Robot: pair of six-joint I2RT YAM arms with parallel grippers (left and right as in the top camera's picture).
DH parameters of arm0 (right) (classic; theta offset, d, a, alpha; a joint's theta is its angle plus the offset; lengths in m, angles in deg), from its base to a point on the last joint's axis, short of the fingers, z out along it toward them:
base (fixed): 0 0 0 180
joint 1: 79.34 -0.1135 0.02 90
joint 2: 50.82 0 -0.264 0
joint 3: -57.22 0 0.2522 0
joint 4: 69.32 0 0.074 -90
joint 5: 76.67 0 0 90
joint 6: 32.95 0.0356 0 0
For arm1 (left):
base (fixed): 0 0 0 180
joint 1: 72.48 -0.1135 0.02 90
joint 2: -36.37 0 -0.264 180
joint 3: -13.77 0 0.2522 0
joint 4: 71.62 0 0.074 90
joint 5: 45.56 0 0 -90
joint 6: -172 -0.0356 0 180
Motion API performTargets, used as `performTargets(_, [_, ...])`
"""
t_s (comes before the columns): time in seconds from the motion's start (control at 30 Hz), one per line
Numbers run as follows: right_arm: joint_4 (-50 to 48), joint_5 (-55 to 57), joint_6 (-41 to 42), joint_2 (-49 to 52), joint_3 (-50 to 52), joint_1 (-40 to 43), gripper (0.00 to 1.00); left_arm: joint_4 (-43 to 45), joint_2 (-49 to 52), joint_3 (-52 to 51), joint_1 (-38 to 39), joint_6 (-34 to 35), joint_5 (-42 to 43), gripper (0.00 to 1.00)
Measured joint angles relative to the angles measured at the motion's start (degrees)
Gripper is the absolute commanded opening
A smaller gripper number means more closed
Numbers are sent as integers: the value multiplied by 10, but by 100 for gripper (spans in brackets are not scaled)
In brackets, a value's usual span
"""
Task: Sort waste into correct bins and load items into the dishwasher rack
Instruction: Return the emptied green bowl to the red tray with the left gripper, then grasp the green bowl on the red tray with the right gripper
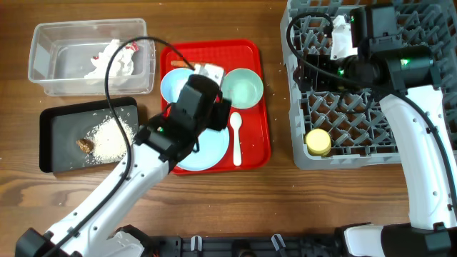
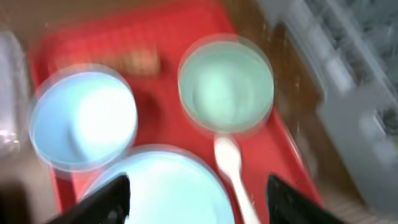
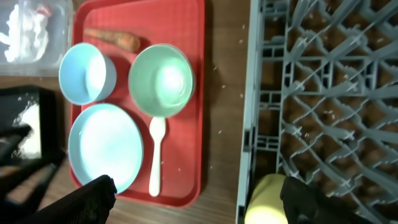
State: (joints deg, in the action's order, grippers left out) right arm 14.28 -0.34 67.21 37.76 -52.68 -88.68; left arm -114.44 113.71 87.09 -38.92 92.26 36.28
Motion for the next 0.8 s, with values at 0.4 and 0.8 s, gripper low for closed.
performTargets(0.4, [3, 8, 70, 6, 0, -189, 83, -261, -46, -2, -78, 212, 120, 78])
performTargets(0.8, [-131, 26, 218, 120, 115, -299, 75, -282, -126, -2, -310, 224, 128, 93])
